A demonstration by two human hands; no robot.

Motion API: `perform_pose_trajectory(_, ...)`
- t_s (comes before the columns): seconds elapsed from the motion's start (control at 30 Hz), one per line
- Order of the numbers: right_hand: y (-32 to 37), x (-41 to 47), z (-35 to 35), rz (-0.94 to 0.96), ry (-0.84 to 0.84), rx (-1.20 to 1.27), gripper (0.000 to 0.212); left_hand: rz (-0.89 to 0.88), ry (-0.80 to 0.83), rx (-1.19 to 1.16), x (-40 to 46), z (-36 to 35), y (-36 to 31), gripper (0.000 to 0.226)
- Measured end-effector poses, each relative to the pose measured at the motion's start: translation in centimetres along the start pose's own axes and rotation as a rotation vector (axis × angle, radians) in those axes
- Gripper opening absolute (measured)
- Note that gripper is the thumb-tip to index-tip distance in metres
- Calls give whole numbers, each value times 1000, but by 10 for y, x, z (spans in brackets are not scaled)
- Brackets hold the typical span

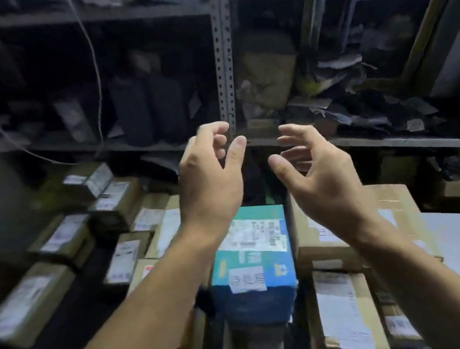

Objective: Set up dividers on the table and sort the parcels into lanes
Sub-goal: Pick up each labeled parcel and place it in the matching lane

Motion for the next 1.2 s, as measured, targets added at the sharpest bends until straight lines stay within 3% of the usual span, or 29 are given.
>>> perform_pose_trajectory(0.3,117,-41,-176,-48,143,72,40,112,-8,70,60,191,157,13)
perform_pose_trajectory(0.53,149,-75,-300,-177,254,119,40,224,0,113,79,268,258,10)
perform_pose_trajectory(0.77,119,-100,-385,-392,300,128,47,388,69,153,66,264,315,13)
perform_pose_trajectory(0.97,57,-142,-454,-806,246,180,47,597,131,153,45,235,373,26)
perform_pose_trajectory(1.2,-5,-191,-526,-1040,236,4,42,831,302,181,24,188,477,45)
Point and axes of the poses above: each hand's wrist, its own x-axis towards the middle knuckle, its own z-axis out of the back of the hand, y = z × x, the point moved 4 cm from there along x, towards the middle knuckle, and after that the axes turned 8 degrees about -y, right-handed, at the moved point
